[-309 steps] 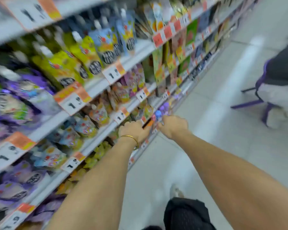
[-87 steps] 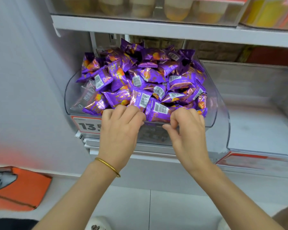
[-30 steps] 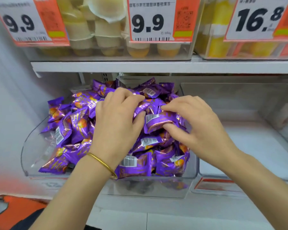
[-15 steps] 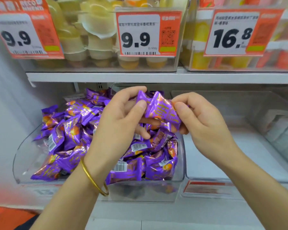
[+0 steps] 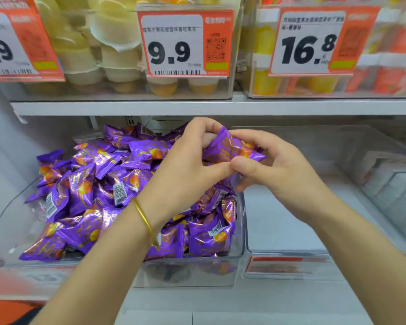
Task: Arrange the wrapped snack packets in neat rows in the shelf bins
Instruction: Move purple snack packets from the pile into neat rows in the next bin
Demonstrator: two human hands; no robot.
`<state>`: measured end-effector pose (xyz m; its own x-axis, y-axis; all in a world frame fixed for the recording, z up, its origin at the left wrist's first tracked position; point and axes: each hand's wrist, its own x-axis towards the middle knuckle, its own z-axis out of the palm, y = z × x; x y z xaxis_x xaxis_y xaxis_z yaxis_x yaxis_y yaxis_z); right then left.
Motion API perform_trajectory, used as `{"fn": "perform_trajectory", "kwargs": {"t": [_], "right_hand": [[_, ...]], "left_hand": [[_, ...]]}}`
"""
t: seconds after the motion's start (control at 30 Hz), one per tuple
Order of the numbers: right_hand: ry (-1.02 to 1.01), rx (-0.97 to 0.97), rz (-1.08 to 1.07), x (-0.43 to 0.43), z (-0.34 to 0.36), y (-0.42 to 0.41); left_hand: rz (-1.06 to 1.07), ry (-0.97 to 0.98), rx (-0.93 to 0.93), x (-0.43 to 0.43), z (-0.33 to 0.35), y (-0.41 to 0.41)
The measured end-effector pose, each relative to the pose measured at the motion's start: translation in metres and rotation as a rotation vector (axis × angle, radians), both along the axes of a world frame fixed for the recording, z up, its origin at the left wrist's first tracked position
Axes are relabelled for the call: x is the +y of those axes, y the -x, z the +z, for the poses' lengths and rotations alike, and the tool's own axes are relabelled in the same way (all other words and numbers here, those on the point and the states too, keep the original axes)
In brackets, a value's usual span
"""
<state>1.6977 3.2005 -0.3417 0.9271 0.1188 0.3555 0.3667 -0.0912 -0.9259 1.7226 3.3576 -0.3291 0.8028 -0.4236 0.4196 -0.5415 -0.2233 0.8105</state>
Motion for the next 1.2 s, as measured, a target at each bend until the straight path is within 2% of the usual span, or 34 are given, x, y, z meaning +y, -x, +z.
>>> {"fn": "perform_trajectory", "kwargs": {"t": [0.13,0.2,0.3,0.43,0.53,0.63,0.77,0.87,1.0,1.1,1.2], "right_hand": [[-0.046,-0.013,-0.102,-0.005,-0.003,-0.005],[-0.055,0.013,-0.153,-0.012,-0.006,-0.006],[-0.09,0.06,-0.202,-0.02,-0.011,-0.006],[-0.117,0.106,-0.22,-0.021,-0.014,-0.004],[-0.171,0.137,-0.222,-0.022,-0.016,-0.001],[-0.237,0.166,-0.195,-0.023,-0.015,0.002],[-0.327,0.222,-0.101,-0.025,-0.01,0.007],[-0.431,0.261,-0.025,-0.028,-0.01,0.007],[-0.519,0.293,0.081,-0.033,-0.012,0.006],[-0.523,0.277,0.17,-0.035,-0.011,0.008],[-0.491,0.257,0.259,-0.039,-0.01,0.008]], "left_hand": [[0.192,-0.266,-0.336,0.01,-0.001,-0.004],[0.252,-0.389,-0.368,0.02,0.001,-0.003],[0.224,-0.571,-0.349,0.03,0.002,-0.001],[0.221,-0.656,-0.339,0.025,-0.007,0.002],[0.179,-0.614,-0.32,0.024,-0.008,0.003],[0.115,-0.478,-0.195,0.027,0.0,0.009],[-0.032,-0.165,0.075,0.032,0.009,0.016],[-0.152,0.044,0.198,0.032,0.009,0.016],[-0.133,0.128,0.186,0.03,0.002,0.013],[-0.091,0.091,0.071,0.026,-0.002,0.01],[-0.126,0.06,0.045,0.023,-0.005,0.008]]}}
